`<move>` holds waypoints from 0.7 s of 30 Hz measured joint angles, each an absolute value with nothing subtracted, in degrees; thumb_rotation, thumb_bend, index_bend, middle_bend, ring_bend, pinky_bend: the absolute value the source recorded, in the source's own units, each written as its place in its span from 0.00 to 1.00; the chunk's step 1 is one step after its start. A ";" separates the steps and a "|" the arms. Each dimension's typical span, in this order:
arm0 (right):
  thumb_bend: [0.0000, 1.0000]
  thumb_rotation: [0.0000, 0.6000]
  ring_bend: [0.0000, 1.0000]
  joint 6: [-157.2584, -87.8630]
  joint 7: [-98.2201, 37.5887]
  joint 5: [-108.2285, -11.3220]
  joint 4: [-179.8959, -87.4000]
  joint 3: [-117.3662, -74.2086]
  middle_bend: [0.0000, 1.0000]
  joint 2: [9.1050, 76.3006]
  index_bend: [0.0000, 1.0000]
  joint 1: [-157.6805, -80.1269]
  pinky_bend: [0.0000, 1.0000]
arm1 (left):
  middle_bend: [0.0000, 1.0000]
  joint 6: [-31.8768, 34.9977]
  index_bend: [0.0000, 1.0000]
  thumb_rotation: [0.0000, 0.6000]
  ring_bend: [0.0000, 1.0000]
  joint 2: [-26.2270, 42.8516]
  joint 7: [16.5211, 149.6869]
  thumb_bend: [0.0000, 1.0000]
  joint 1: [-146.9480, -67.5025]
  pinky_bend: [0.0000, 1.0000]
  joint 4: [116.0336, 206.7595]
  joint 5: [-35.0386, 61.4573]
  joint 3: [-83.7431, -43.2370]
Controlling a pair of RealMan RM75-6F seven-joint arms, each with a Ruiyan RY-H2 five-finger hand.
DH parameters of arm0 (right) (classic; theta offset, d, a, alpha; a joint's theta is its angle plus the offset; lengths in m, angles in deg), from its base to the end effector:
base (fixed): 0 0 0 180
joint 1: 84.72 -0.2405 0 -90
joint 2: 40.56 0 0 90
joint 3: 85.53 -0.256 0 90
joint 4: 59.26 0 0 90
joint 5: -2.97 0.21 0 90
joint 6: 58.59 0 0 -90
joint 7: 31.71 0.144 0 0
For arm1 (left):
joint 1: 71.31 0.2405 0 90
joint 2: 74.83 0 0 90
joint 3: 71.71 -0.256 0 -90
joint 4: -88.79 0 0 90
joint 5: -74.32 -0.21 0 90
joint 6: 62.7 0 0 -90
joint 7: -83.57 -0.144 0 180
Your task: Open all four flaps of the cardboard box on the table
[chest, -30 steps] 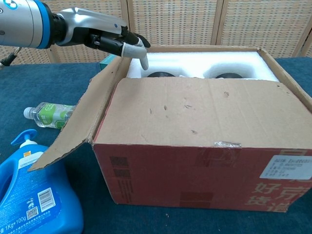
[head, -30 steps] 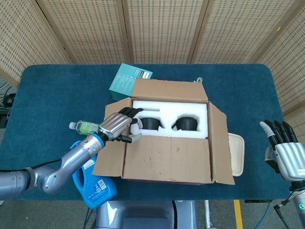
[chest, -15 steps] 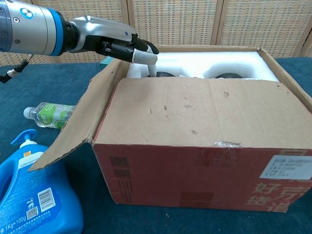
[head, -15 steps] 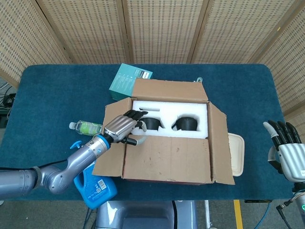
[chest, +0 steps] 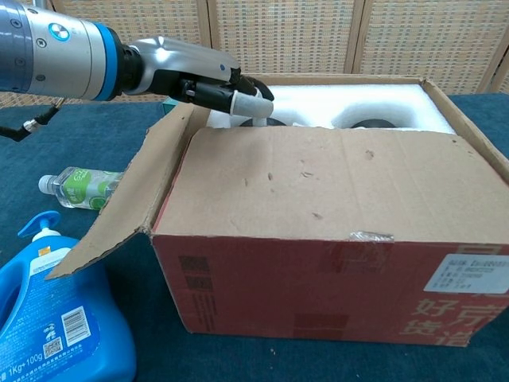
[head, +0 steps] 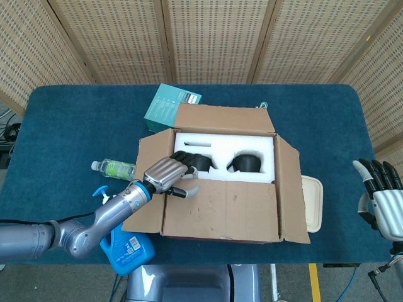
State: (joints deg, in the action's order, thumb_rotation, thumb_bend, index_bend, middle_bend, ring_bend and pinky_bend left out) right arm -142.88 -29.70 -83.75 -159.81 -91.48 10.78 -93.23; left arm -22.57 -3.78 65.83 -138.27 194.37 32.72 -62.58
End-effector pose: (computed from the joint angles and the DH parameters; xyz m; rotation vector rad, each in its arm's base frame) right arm -0.2750 -0.2083 0.2189 1.4331 -0.7869 0.9667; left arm -0.0237 0.3438 0.0213 -2.2167 -1.0937 -0.8741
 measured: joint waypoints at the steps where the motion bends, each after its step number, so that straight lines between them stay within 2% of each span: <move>1: 0.87 1.00 0.00 -142.96 -29.61 -83.75 -159.72 -91.49 0.08 10.79 0.01 -93.17 0.00 | 0.00 -22.55 0.38 0.19 0.00 -3.73 65.84 0.38 -138.42 0.00 194.44 32.92 -62.59; 14: 0.87 1.00 0.00 -142.68 -29.78 -83.48 -159.51 -91.88 0.08 11.02 0.01 -93.40 0.00 | 0.00 -24.16 0.38 0.19 0.00 -7.28 73.31 0.41 -137.45 0.00 196.72 33.27 -59.62; 21: 0.87 1.00 0.00 -142.13 -30.36 -83.38 -159.90 -92.04 0.08 11.16 0.01 -93.78 0.00 | 0.00 -31.74 0.38 0.18 0.00 -11.32 84.49 0.41 -134.76 0.00 198.79 30.70 -55.76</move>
State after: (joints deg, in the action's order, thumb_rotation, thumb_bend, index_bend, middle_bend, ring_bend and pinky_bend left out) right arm -142.13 -30.36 -83.38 -159.90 -92.04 11.16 -93.78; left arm -31.74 -11.32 84.49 -134.76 198.79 30.70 -55.76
